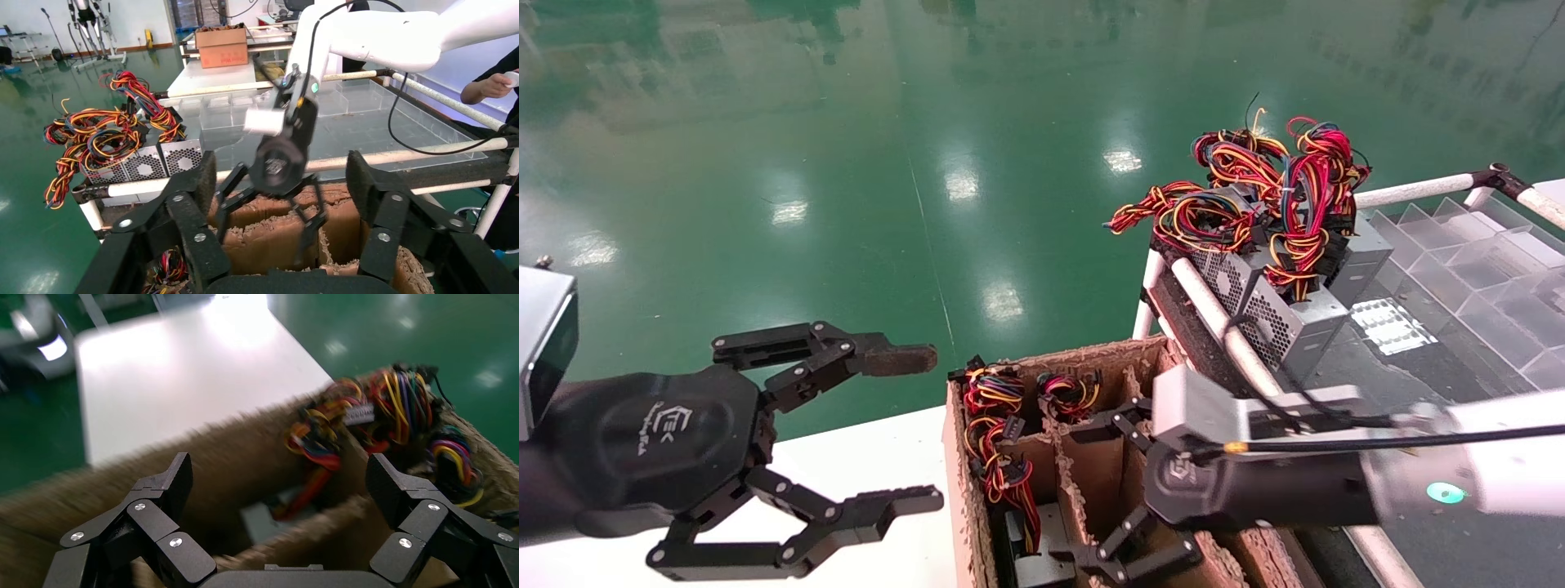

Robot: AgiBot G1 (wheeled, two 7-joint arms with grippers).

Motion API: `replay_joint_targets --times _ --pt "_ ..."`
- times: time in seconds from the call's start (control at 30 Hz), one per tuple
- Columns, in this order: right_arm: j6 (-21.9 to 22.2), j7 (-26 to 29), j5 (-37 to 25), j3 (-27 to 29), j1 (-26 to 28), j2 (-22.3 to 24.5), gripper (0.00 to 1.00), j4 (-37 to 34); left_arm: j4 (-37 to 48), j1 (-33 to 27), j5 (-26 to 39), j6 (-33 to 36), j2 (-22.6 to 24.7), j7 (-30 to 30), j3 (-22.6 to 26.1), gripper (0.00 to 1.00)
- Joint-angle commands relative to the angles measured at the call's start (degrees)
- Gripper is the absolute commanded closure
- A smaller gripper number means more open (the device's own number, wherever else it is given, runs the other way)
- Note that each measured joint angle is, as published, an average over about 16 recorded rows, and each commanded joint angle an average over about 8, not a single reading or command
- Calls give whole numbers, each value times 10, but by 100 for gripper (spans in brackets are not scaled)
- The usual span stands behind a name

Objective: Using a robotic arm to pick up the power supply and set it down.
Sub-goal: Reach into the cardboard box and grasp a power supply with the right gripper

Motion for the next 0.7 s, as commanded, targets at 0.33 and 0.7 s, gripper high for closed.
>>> replay_joint_targets --times 0.33,0.7 --pt "25 -15 -53 -31 21 -67 91 -54 0 0 0 0 0 0 0 0" --pt "45 -60 -71 -40 24 -105 100 -102 0 0 0 0 0 0 1 0"
